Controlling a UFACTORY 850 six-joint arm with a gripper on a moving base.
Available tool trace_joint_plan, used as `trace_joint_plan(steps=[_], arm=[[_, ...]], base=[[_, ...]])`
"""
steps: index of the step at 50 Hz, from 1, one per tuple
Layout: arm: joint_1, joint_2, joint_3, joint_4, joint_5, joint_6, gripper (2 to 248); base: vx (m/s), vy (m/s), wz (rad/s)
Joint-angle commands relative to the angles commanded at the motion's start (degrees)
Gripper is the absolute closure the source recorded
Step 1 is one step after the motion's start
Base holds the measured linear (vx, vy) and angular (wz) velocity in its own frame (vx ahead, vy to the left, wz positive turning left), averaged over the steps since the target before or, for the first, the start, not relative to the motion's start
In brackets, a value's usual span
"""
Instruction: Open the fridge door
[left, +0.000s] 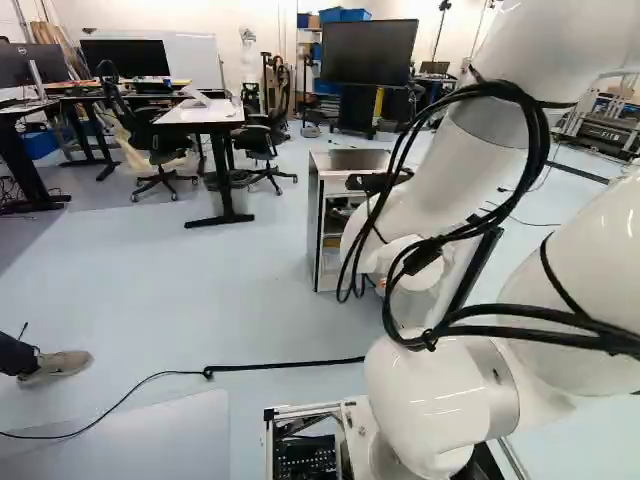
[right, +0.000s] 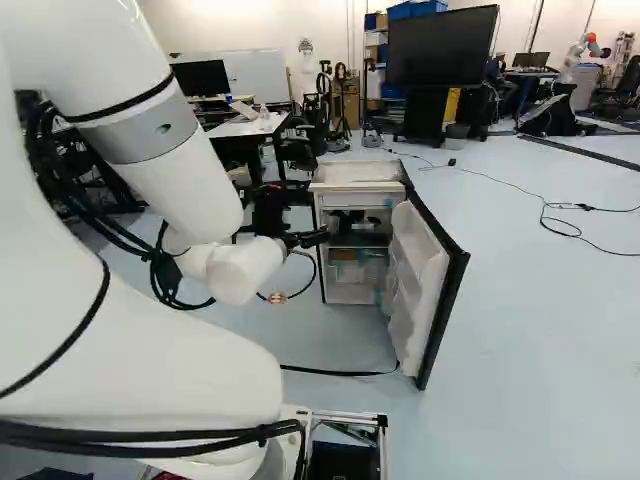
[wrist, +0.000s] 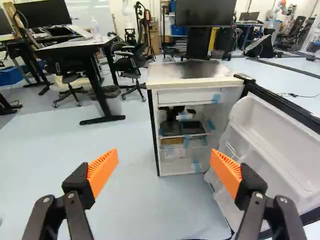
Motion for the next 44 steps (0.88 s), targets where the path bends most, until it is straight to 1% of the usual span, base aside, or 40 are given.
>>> trace_joint_plan(steps=[18, 44], arm=[[-0.08, 1.85, 0.98, -1.96, -1.45, 0.0, 3], [-0.08, 2.05, 1.08, -2.16, -1.61, 0.0, 3]], base=[[0.0, 0.0, 0.0], [0.0, 0.0, 0.0]])
